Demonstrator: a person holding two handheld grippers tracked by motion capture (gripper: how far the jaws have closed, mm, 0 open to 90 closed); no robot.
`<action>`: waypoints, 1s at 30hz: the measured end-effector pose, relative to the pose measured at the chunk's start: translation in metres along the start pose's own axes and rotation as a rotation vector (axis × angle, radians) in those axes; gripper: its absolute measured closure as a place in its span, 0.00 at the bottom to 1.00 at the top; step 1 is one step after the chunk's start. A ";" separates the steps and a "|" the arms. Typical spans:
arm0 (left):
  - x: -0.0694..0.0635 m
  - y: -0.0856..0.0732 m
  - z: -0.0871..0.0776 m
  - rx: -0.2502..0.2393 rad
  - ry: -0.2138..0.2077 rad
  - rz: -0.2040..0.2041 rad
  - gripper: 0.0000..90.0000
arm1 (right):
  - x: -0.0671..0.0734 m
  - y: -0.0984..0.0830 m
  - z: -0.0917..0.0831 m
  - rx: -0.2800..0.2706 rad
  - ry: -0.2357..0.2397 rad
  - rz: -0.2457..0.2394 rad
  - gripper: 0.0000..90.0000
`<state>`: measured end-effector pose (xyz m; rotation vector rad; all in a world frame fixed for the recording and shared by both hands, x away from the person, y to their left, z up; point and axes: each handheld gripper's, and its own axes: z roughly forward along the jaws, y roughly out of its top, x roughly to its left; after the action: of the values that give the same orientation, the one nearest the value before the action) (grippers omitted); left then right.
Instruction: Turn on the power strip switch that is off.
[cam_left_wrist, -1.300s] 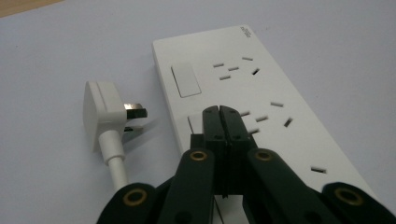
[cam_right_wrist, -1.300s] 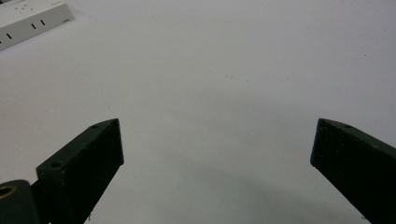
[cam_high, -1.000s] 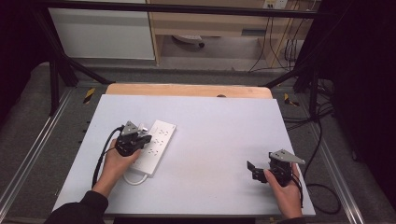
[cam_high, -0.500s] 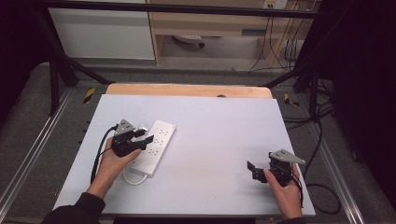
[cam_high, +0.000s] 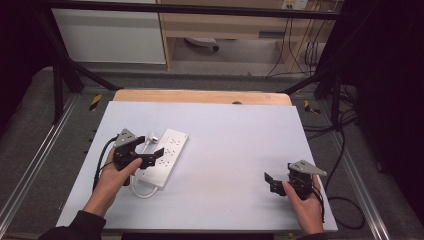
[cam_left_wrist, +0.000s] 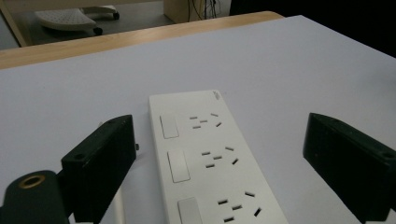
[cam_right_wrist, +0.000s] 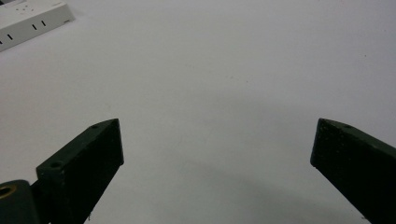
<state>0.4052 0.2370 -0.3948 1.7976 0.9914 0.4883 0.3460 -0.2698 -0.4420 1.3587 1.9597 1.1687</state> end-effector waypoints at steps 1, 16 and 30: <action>0.000 0.000 -0.002 -0.005 0.001 -0.003 0.11 | 0.000 0.000 0.000 0.000 0.000 0.000 0.03; 0.003 -0.002 -0.033 -0.052 0.009 -0.028 0.08 | 0.000 0.001 0.000 -0.008 0.006 0.004 0.03; 0.009 -0.004 -0.059 -0.108 0.009 -0.075 0.08 | 0.000 0.001 0.000 -0.010 0.015 -0.007 0.03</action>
<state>0.3673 0.2781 -0.3739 1.6581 1.0161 0.4948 0.3463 -0.2695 -0.4413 1.3410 1.9646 1.1867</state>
